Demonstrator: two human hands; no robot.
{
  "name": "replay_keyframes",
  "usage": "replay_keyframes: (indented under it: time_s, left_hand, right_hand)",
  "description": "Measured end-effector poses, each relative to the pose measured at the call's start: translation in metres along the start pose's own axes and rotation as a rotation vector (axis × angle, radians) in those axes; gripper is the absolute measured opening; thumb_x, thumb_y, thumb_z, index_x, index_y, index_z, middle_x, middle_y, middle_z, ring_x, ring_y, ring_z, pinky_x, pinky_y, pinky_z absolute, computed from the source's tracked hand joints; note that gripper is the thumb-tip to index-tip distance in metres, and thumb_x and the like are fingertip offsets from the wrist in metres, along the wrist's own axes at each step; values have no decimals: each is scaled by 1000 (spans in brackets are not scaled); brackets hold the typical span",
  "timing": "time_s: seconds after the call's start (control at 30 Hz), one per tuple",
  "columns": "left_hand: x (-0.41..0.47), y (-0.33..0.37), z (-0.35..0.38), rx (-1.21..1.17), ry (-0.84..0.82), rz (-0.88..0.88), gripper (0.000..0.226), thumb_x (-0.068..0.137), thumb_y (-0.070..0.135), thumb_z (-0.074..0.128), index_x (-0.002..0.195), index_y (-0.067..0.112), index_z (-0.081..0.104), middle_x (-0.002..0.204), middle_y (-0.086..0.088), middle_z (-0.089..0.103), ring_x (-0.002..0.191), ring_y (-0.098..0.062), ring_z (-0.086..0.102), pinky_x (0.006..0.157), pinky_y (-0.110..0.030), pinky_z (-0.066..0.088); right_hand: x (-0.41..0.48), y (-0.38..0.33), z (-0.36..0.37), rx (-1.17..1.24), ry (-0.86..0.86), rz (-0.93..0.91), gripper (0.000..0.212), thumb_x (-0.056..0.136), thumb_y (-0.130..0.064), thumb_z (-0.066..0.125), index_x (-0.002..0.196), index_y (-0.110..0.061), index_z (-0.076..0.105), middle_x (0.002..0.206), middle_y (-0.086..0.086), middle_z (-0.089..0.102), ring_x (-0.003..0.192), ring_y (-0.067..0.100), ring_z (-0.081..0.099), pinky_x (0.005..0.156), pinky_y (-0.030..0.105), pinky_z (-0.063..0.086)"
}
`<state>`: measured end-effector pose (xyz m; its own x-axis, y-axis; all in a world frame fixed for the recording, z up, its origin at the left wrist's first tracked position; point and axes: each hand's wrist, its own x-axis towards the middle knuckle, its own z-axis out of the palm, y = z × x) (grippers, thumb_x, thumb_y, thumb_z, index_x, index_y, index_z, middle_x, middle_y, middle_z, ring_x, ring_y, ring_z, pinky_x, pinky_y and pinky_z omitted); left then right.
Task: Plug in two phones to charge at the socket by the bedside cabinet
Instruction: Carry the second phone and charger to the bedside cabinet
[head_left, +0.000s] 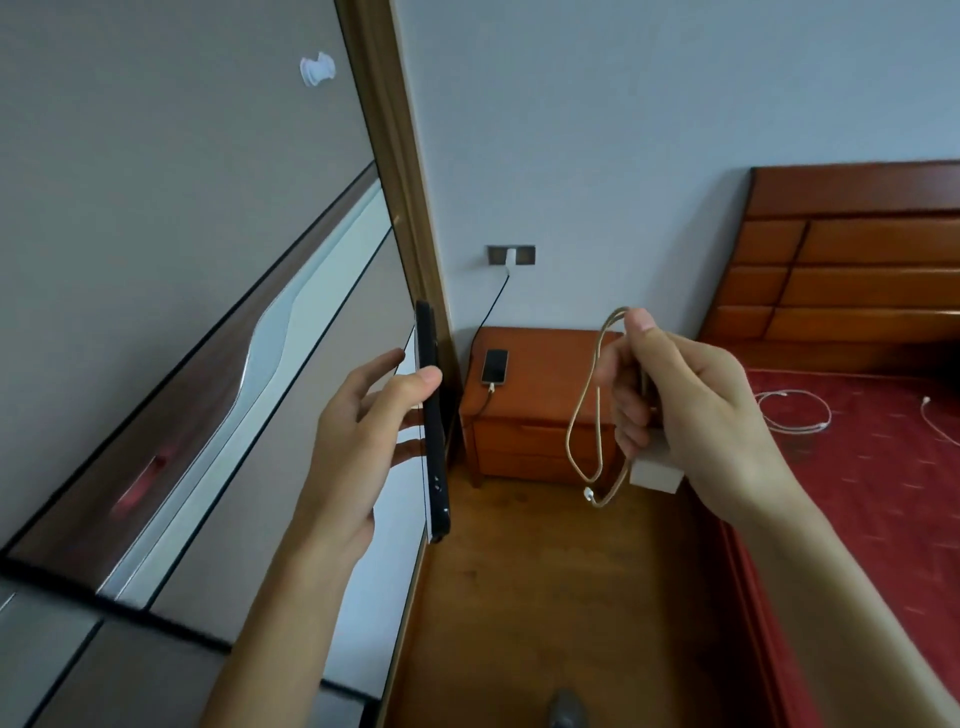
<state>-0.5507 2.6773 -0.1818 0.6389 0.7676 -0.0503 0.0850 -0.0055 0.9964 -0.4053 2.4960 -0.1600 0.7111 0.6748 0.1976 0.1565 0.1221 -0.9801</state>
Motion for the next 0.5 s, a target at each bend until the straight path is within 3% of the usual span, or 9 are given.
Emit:
replay_keyframes:
  time_s: [0.4, 0.5]
  left_hand:
    - [179, 11, 82, -13, 9, -45, 63, 68, 48, 66, 127, 25, 65, 113, -6, 75, 106, -23, 69, 78, -33, 55]
    - [229, 3, 96, -20, -17, -48, 61, 70, 46, 71, 126, 25, 65, 108, -5, 76, 102, -21, 72, 68, -25, 57]
  right_hand:
    - [177, 40, -56, 47, -14, 28, 52, 105, -41, 41, 73, -7, 66, 52, 2, 46, 45, 19, 43, 43, 25, 44]
    - [222, 61, -65, 41, 2, 41, 53, 105, -40, 40, 74, -4, 65, 52, 4, 45, 45, 20, 43, 43, 26, 44]
